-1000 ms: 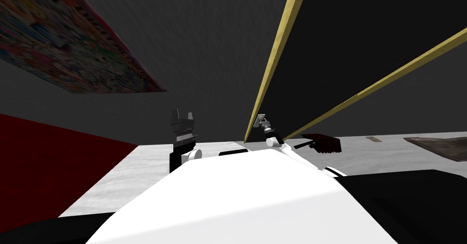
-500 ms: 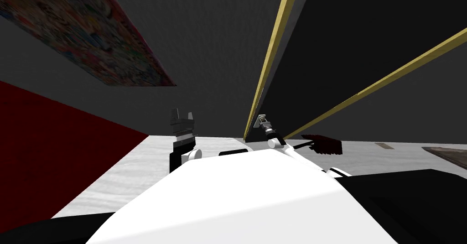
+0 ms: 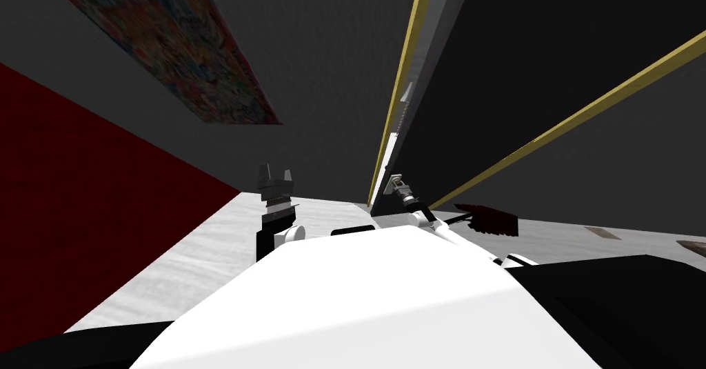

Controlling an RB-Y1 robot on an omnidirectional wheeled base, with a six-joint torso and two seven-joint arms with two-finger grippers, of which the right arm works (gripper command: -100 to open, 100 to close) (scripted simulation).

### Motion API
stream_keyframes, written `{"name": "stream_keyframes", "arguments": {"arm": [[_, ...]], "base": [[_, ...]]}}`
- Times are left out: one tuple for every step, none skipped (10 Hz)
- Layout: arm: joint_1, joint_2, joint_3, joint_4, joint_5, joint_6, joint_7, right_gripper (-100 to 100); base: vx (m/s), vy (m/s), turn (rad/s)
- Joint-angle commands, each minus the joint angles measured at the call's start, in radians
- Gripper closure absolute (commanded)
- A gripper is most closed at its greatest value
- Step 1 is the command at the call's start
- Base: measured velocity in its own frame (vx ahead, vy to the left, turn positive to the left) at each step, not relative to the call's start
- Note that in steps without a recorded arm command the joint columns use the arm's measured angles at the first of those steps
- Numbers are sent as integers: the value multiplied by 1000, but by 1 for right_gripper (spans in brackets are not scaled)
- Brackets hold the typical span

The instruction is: Pull the door open

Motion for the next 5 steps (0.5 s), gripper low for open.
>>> {"name": "stream_keyframes", "arguments": {"arm": [[0,0,0,0,0,0,0,100],[7,-16,17,-3,5,-13,-17,100],[10,-25,24,-6,8,-21,-25,100],[13,-35,33,-8,10,-30,-35,100],[17,-46,42,-10,14,-40,-45,100]], "base": [[-74,-34,29],[-143,-19,134],[-196,-92,150],[-211,-98,143],[-231,-91,132]]}}
